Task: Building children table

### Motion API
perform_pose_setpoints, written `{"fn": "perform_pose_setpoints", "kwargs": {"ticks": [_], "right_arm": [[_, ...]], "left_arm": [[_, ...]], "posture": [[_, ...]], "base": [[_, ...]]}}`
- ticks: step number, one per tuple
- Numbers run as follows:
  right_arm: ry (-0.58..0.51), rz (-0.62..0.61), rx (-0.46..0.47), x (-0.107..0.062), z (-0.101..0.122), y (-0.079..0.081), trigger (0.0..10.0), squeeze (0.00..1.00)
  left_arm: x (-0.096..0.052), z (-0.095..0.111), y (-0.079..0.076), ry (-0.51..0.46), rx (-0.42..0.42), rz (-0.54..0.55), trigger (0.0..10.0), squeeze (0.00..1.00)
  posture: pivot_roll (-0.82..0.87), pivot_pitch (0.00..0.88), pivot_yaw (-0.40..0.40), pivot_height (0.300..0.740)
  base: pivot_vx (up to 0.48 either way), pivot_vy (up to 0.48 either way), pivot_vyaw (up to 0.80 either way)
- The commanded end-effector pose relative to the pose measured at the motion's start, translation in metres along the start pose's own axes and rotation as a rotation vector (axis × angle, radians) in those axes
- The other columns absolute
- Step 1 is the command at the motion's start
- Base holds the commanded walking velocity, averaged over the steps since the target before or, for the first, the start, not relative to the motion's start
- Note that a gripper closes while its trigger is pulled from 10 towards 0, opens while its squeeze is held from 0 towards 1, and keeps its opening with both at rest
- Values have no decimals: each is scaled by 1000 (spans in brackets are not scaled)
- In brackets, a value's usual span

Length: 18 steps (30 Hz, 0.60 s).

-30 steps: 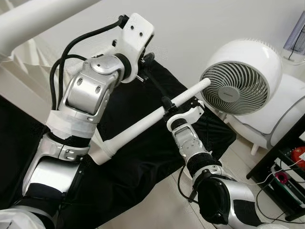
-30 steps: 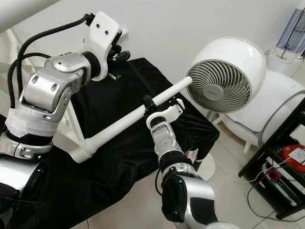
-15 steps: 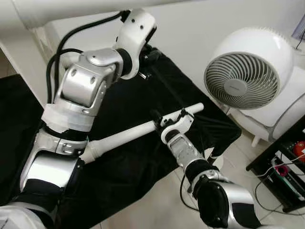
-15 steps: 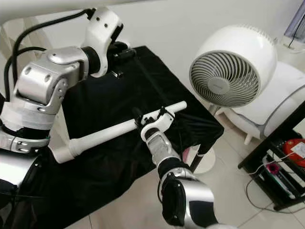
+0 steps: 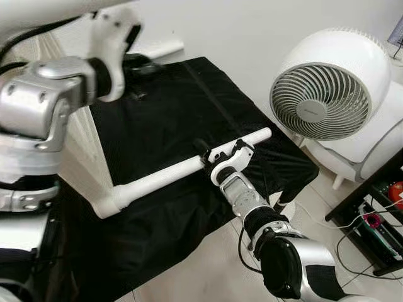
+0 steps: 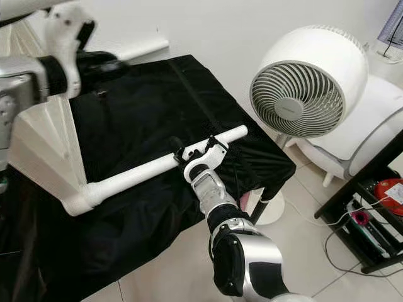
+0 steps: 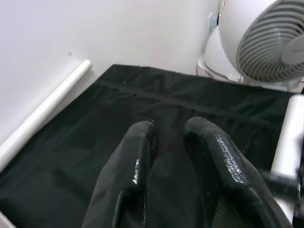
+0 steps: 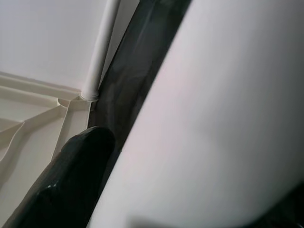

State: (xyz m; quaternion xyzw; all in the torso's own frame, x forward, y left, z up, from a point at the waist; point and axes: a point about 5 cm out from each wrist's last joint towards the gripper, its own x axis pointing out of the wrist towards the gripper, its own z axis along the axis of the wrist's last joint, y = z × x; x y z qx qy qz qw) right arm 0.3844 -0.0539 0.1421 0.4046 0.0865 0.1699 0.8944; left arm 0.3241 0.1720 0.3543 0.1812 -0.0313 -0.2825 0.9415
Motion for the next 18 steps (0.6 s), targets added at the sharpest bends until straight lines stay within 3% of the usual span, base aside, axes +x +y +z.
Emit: {"fn": "perform_pose_setpoints", "kwargs": {"ticks": [1,6,14,18], "right_arm": [[150,-105,55,-13,-37,-23,10000,0],[152,-104,52,-13,-37,-22,10000,0],[151,-101,56,-12,-37,-20,10000,0],[144,-98,58,-11,-35,-18,10000,0]], "left_arm": [[-14,-15,2,35,-57,-57,10000,0],[-27,-25,-13,35,-93,-157,10000,0],[-20,-6,-26,-69,-202,-200,10000,0],[-19,-3,-32,-128,-382,-257,10000,0]], "posture": [[179,161,28,740],[186,170,28,740],[190,176,35,740],[188,186,58,740]], "base": [[0,0,0],[0,0,0],[0,0,0],[0,0,0]]}}
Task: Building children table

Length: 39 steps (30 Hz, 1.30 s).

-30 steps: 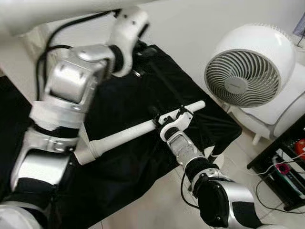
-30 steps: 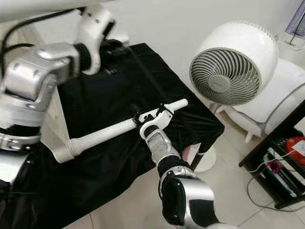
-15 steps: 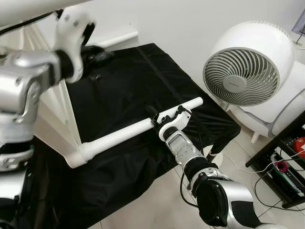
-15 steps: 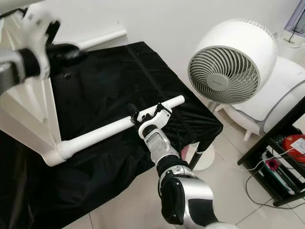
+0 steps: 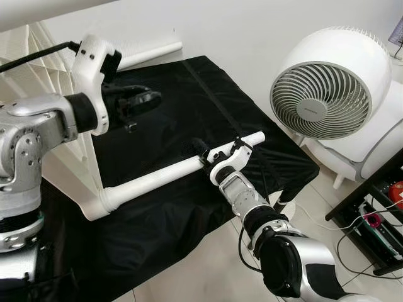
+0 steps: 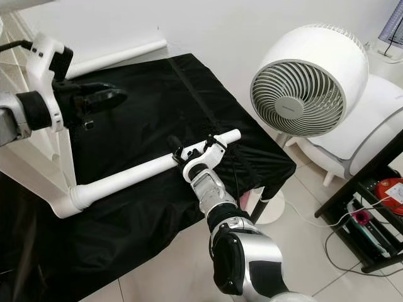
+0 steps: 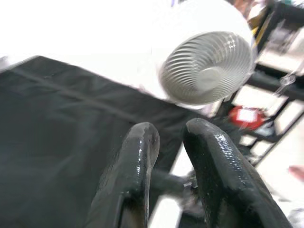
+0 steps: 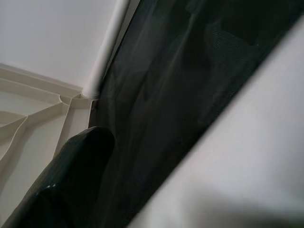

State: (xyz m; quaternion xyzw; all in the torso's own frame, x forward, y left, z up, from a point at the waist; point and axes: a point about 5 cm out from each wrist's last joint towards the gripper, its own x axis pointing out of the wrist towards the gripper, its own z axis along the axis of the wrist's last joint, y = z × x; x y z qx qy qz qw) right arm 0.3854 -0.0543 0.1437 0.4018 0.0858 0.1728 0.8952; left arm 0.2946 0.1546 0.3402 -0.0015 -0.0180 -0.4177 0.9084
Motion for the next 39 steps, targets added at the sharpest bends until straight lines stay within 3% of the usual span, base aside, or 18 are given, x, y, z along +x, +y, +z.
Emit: {"fn": "perform_pose_setpoints", "kwargs": {"ticks": [1,3,6,15,17,20,24,27,28,31,35,36,39], "right_arm": [[139,-102,67,-11,-37,-18,10000,0],[136,-103,68,-11,-36,-19,10000,0],[134,-100,71,-10,-35,-17,10000,0],[143,-83,73,-7,-37,-8,10000,0],[139,-80,77,-5,-36,-6,10000,0],[135,-80,75,-4,-34,-5,10000,0],[132,-81,74,-4,-34,-4,10000,0],[117,-82,75,-3,-30,-4,10000,0],[111,-83,76,-3,-29,-4,10000,0],[98,-83,78,-2,-26,-3,10000,0],[94,-83,81,-1,-26,-2,10000,0],[93,-83,81,-1,-26,-2,10000,0],[92,-84,81,-1,-26,-1,10000,0]], "left_arm": [[-5,-1,0,-8,-53,13,10000,0],[-4,-4,-2,-23,-105,11,10000,0],[-2,-25,-7,21,-161,62,10000,0],[10,-57,-7,188,-147,184,10000,0],[21,-74,-4,269,-93,250,10000,0],[29,-87,-5,310,-90,259,10000,0],[32,-92,-2,294,-102,276,10000,0],[30,-102,12,214,-214,404,10000,0],[27,-112,17,204,-287,459,10000,0],[22,-143,16,243,-384,537,10000,0],[25,-158,6,308,-364,493,10000,0],[27,-163,0,329,-314,456,10000,0],[27,-167,-5,349,-278,412,10000,0]], "posture": [[188,186,58,740],[188,186,58,740],[193,193,64,740],[197,209,75,740],[189,214,83,740],[161,218,100,740],[148,213,111,740],[136,206,121,740],[116,196,138,740],[107,190,152,740],[101,187,164,740],[102,186,169,740],[102,185,171,740]], "base": [[0,0,0],[0,0,0],[0,0,0],[0,0,0],[0,0,0],[0,0,0],[0,0,0],[0,0,0],[0,0,0],[0,0,0],[0,0,0],[0,0,0],[0,0,0]]}}
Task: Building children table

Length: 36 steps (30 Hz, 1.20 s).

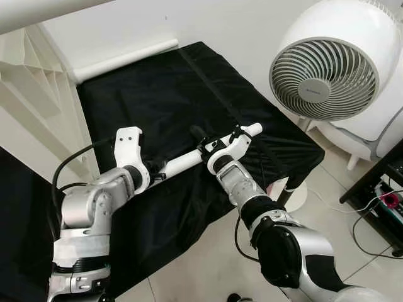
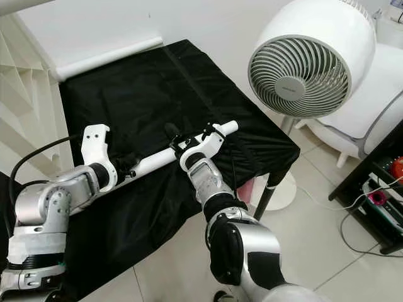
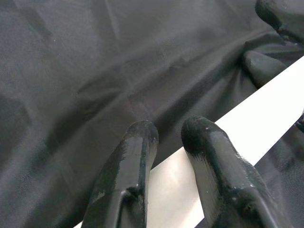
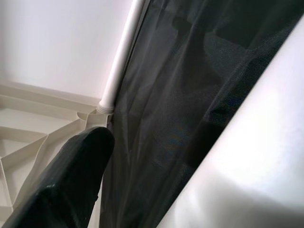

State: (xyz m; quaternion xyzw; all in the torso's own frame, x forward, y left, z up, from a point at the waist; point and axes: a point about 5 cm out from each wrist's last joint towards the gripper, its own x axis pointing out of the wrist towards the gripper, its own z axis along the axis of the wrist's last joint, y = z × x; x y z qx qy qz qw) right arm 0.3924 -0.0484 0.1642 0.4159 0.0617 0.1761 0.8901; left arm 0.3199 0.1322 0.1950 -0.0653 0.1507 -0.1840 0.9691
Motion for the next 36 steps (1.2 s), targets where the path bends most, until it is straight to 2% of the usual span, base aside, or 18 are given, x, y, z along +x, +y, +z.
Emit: {"fn": "perform_pose_setpoints", "kwargs": {"ticks": [1,3,4,6,8,9,10,12,16,20,24,25,26,31,32,35,36], "right_arm": [[135,-116,60,-12,-37,-19,10000,0],[135,-115,58,-12,-37,-20,10000,0],[135,-115,57,-12,-37,-20,10000,0],[135,-109,57,-12,-37,-20,10000,0],[135,-109,57,-12,-37,-20,10000,0],[134,-102,65,-12,-38,-19,10000,0],[134,-102,65,-12,-38,-19,10000,0],[118,-48,91,-11,-36,-15,10000,0],[102,13,114,-11,-35,-11,10000,0],[99,37,114,-11,-34,-10,10000,0],[97,46,106,-13,-33,-13,10000,0],[98,44,102,-13,-34,-14,10000,0],[101,42,99,-13,-34,-14,10000,0],[104,38,95,-14,-35,-15,10000,0],[104,40,99,-14,-35,-15,10000,0],[104,40,99,-14,-35,-15,10000,0],[103,45,101,-15,-36,-16,10000,0]], "left_arm": [[2,-23,-3,100,6,-61,10000,0],[-2,-33,-14,103,133,-168,10000,0],[-3,-35,-20,91,163,-217,10000,0],[-6,-36,-29,59,189,-290,10000,0],[-6,-36,-29,59,189,-290,10000,0],[-6,-37,-32,53,225,-314,10000,0],[-6,-37,-32,53,225,-314,10000,0],[-9,-41,-43,14,283,-390,10000,0],[-10,-44,-50,-39,321,-432,10000,0],[-9,-46,-53,-50,325,-444,10000,0],[-2,-45,-57,-104,424,-425,10000,0],[0,-43,-56,-115,415,-406,10000,0],[2,-42,-54,-114,371,-394,10000,1000],[4,-40,-54,-127,386,-374,10000,1000],[5,-38,-53,-142,471,-340,10000,1000],[5,-38,-53,-142,471,-340,10000,1000],[5,-37,-53,-155,508,-334,10000,1000]], "posture": [[102,185,171,740],[104,184,169,740],[104,184,169,740],[104,184,169,740],[104,184,169,740],[104,184,169,740],[104,184,169,740],[88,187,153,740],[72,196,145,740],[65,202,143,740],[49,218,135,740],[46,224,131,740],[46,224,131,740],[46,224,131,740],[43,229,131,740],[43,229,131,740],[43,229,131,740]], "base": [[0,0,0],[0,0,0],[0,0,0],[0,0,0],[0,0,0],[0,0,0],[0,0,0],[0,0,0],[0,0,0],[0,0,0],[0,0,0],[0,0,0],[0,0,0],[0,0,0],[0,0,0],[0,0,0],[0,0,0]]}}
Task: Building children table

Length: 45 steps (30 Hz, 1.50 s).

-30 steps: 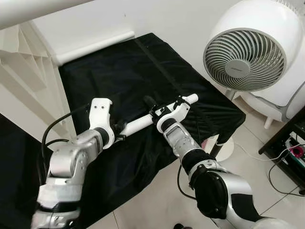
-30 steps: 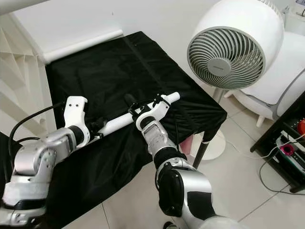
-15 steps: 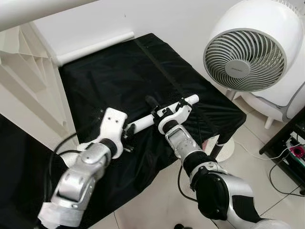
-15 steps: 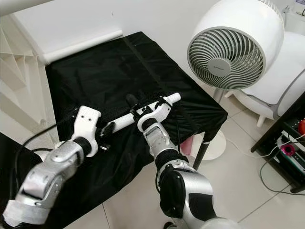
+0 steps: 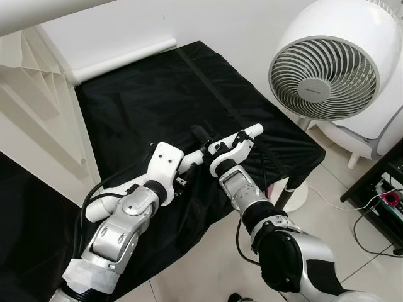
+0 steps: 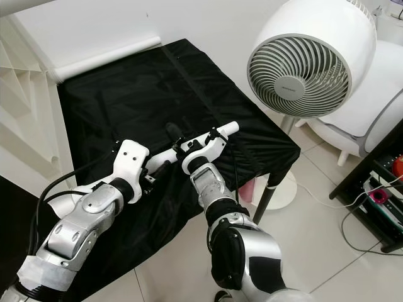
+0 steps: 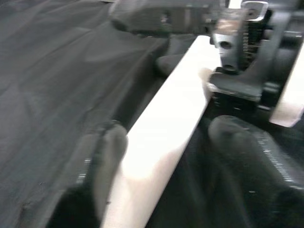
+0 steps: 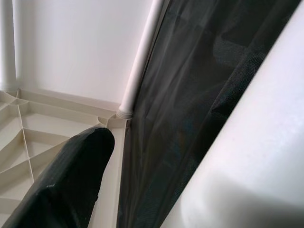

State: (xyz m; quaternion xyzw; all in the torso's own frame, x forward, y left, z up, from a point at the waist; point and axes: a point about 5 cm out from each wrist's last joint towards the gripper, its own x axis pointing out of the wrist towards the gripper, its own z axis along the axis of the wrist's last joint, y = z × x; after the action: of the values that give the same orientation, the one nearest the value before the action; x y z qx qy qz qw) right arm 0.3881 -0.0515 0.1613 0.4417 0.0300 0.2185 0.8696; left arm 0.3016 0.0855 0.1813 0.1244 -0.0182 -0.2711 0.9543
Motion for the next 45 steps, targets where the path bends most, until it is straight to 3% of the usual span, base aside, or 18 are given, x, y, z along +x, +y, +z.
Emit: {"fn": "perform_pose_setpoints", "kwargs": {"ticks": [1,7,8,9,20,22,25,27,33,37,45], "right_arm": [[126,-71,61,-12,-34,-13,10000,0],[125,-55,69,-12,-35,-12,10000,0],[124,-45,73,-12,-35,-11,10000,0],[113,-12,91,-12,-35,-8,10000,0],[10,153,202,-29,-32,1,10000,0],[-55,230,261,-49,-27,11,10000,0],[-79,260,277,-59,-24,16,10000,0],[-121,306,296,-81,-13,24,10000,0],[-153,342,298,-108,1,30,10000,0],[-181,349,268,-130,17,35,10000,0],[-193,343,239,-134,24,36,10000,0]], "left_arm": [[-2,-11,-12,43,21,-210,10000,1000],[1,-12,-5,46,141,-159,10000,1000],[2,-14,-3,51,167,-133,10000,294],[5,-15,0,53,186,-97,10000,0],[16,-12,10,45,211,-4,10000,0],[21,-10,16,43,205,22,10000,0],[23,-9,18,39,214,26,10000,0],[28,-6,22,33,225,33,10000,0],[34,-2,26,22,239,21,10000,0],[33,-1,20,11,248,-22,10000,0],[32,-2,18,9,246,-39,10000,0]], "posture": [[43,229,131,740],[44,229,128,740],[42,229,126,740],[35,227,122,740],[12,223,125,740],[6,220,127,740],[5,216,128,740],[-1,207,130,740],[-7,206,146,740],[-8,214,159,740],[-1,216,159,740]], "base": [[0,0,0],[0,0,0],[0,0,0],[0,0,0],[0,0,0],[0,0,0],[0,0,0],[0,0,0],[0,0,0],[0,0,0],[0,0,0]]}}
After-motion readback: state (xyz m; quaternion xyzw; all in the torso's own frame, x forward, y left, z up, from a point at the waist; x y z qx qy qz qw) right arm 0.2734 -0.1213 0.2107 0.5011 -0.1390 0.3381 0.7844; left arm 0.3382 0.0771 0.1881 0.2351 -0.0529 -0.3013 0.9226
